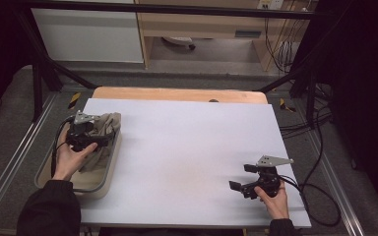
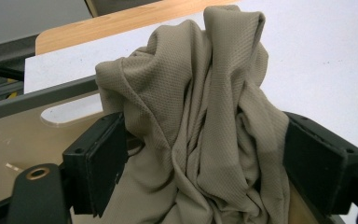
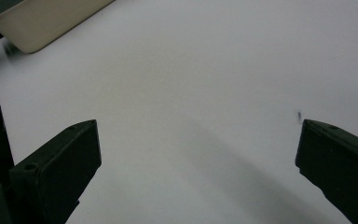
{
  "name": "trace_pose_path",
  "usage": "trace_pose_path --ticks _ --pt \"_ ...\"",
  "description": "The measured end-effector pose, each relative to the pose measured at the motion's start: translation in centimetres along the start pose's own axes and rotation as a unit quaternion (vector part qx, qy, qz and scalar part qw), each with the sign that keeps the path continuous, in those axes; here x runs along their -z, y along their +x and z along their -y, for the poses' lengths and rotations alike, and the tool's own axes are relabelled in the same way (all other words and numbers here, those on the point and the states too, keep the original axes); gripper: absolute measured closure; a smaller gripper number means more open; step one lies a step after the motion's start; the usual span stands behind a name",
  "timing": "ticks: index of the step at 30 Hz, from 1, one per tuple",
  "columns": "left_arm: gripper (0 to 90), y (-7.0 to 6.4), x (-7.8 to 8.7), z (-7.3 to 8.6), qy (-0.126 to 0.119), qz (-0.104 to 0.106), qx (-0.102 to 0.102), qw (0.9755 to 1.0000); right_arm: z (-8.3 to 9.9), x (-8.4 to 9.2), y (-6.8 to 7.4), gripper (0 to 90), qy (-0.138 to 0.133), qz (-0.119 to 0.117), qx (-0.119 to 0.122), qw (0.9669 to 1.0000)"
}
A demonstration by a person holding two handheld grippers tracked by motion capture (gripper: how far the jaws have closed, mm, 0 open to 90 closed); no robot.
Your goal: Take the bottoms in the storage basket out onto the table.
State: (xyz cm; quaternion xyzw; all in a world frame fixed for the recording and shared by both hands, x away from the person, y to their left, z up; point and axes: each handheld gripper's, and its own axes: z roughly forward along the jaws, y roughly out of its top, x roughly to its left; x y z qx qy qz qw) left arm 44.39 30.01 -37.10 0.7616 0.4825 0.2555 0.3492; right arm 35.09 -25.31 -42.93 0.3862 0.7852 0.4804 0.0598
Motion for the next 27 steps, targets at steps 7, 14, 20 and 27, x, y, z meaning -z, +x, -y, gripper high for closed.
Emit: trace_pose_path --ticks 7,14,20,27 --pt "22.8 0.3 -0.9 0.1 0.005 0.003 0.004 1.0000 0.0 0.0 0.0 0.6 0.001 0.000 0.000 1.0000" --pt "29.1 0.3 -1.7 0.2 0.014 0.006 0.005 0.9999 0.0 0.0 0.0 0.6 0.001 0.000 -0.001 1.0000" --pt "39.8 0.5 -2.3 0.4 0.022 0.014 0.007 0.9996 0.0 -0.1 0.0 0.6 0.001 0.001 0.000 1.0000" --pt "49.6 0.5 -2.5 0.4 0.026 0.012 0.003 0.9996 0.0 0.0 0.0 0.5 0.001 0.000 0.000 1.0000"
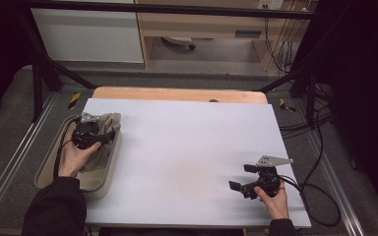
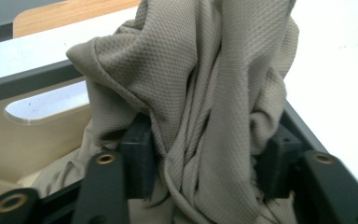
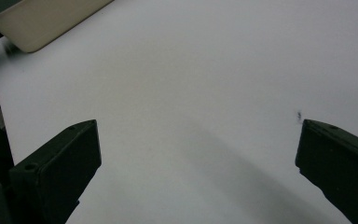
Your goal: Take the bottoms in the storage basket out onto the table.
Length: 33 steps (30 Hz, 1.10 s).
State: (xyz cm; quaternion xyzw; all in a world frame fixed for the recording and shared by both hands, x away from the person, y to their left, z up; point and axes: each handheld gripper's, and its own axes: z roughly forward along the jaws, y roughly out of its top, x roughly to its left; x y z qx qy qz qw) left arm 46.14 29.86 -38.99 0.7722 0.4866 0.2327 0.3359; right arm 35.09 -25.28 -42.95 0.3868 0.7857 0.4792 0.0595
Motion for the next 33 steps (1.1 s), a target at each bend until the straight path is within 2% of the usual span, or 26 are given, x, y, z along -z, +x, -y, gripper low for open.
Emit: trace_pose_path --ticks 4,13,23,33 --pt "58.9 -0.1 0.0 0.0 0.005 -0.002 -0.005 1.0000 0.0 0.0 0.0 0.6 0.000 -0.001 0.001 1.0000" --pt "68.3 -0.2 0.1 0.0 0.013 -0.009 -0.013 0.9998 0.0 0.0 0.0 0.6 0.000 -0.001 0.001 1.0000" --pt "70.7 -0.3 0.5 -0.2 0.010 -0.015 -0.017 0.9997 0.0 0.0 0.0 0.5 0.000 -0.001 0.001 1.0000" --pt "71.2 -0.1 1.4 -0.3 -0.001 -0.010 -0.009 0.9999 0.0 0.0 0.0 0.6 0.000 0.000 0.000 1.0000"
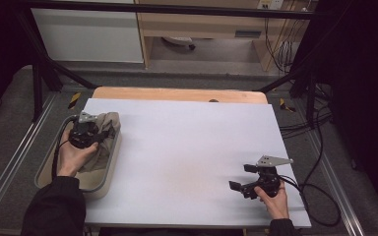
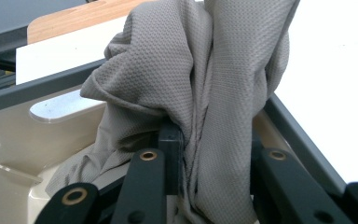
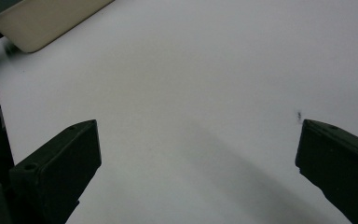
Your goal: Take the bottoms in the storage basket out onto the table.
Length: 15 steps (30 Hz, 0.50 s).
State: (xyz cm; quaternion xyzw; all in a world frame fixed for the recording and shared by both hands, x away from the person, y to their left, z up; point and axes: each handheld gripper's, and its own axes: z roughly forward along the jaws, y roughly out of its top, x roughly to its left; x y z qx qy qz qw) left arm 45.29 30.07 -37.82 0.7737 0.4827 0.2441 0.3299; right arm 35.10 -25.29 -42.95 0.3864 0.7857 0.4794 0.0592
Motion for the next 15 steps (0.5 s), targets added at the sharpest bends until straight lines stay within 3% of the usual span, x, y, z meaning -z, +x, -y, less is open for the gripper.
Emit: trace_pose_path --ticks 15 --pt "71.3 0.6 1.7 0.2 -0.025 0.003 0.007 0.9997 0.0 0.0 0.0 0.6 0.000 0.000 0.001 1.0000"
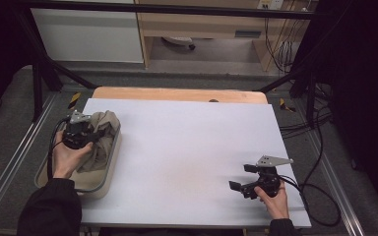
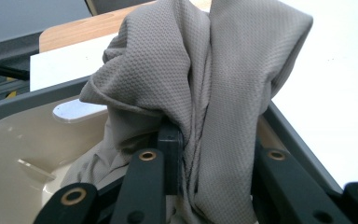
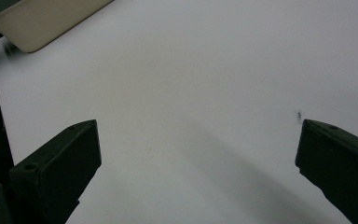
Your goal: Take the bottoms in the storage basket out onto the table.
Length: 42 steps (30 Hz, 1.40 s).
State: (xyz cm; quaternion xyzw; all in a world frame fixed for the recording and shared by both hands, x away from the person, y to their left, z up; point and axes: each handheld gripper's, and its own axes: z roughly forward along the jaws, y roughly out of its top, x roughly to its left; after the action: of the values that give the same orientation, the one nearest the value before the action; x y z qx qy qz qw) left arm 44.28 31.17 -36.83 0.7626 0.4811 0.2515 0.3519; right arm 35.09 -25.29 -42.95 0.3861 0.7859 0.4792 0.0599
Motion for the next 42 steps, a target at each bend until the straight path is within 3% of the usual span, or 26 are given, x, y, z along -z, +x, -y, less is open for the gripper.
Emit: trace_pose_path --ticks 23,42 --pt "71.5 0.6 2.2 -0.1 -0.039 0.002 0.016 0.9991 0.0 0.0 0.0 0.6 0.000 0.000 -0.001 1.0000" --pt "71.6 0.9 4.0 -0.1 -0.082 -0.003 0.030 0.9961 0.0 0.0 0.0 0.5 0.000 0.001 0.000 1.0000"
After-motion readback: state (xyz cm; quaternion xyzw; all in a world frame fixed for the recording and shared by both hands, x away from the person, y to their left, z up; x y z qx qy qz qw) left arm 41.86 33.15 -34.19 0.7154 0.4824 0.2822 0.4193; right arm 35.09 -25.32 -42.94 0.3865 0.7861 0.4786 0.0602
